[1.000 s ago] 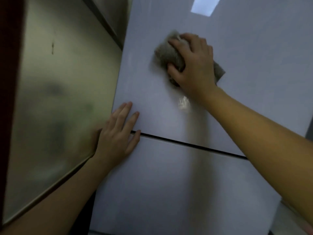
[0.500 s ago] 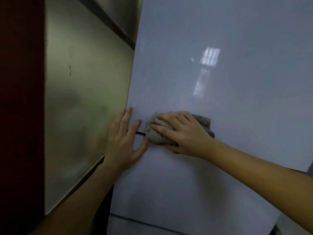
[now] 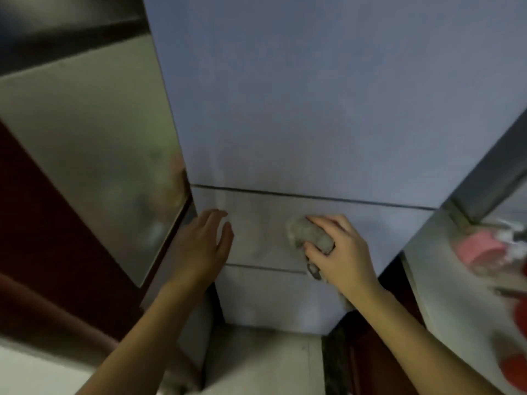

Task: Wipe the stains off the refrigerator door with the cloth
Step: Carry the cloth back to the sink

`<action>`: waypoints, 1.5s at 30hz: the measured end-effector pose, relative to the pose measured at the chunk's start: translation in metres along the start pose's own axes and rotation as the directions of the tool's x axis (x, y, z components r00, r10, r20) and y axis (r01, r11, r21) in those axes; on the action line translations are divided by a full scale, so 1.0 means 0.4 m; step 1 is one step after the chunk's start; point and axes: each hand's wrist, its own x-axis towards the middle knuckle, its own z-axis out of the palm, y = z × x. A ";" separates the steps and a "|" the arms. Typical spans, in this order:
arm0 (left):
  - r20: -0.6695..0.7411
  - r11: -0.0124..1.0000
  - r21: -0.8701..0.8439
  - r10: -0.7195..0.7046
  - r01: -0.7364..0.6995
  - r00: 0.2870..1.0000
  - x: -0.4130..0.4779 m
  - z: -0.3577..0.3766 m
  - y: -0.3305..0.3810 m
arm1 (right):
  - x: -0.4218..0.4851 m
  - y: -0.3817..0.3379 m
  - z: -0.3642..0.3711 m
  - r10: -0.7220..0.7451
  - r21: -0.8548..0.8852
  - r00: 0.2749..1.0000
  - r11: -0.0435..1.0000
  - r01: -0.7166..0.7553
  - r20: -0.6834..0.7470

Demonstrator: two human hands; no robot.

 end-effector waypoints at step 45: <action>0.829 0.621 -0.540 0.278 -0.568 -0.485 -0.737 0.321 0.314 | -1.349 -0.795 0.172 0.603 0.795 -0.707 -0.190 -0.576 -0.369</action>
